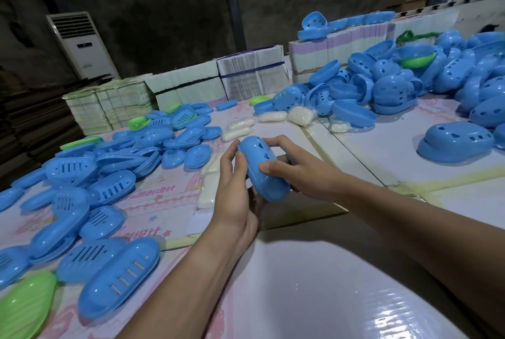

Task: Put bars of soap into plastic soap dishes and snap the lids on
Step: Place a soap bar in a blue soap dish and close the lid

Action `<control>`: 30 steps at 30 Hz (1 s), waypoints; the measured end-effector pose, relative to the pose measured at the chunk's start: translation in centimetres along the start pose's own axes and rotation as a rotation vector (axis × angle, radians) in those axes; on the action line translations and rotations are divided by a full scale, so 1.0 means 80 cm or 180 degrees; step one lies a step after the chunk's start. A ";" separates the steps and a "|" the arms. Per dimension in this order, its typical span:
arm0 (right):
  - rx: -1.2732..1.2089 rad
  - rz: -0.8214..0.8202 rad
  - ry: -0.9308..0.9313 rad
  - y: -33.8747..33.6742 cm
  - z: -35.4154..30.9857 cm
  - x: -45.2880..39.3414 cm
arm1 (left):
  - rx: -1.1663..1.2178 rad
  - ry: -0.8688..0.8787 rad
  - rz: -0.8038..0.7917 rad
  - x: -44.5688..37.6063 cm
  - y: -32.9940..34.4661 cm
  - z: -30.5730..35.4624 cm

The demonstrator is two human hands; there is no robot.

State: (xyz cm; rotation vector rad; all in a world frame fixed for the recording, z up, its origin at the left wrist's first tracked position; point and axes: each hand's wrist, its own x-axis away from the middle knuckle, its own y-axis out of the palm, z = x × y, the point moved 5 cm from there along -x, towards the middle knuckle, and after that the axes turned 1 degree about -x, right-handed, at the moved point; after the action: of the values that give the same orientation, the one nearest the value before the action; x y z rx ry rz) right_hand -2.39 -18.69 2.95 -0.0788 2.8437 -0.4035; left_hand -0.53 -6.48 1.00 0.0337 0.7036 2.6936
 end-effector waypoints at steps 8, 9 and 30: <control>0.0440 -0.0038 -0.0002 -0.007 0.000 -0.003 | 0.0000 0.0081 -0.0049 0.000 0.000 0.000; 0.0602 0.0008 -0.0068 -0.006 -0.001 -0.002 | 0.0044 0.0107 -0.0055 0.000 0.001 0.001; 0.1117 0.0917 -0.0328 -0.006 -0.017 0.007 | 0.0109 0.0012 0.0095 -0.001 -0.009 0.006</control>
State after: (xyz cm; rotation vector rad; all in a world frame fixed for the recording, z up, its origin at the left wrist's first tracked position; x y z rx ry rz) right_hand -3.31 -18.82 4.22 0.3616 2.5851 -0.7958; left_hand -0.14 -5.69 1.08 0.0480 0.7560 2.7106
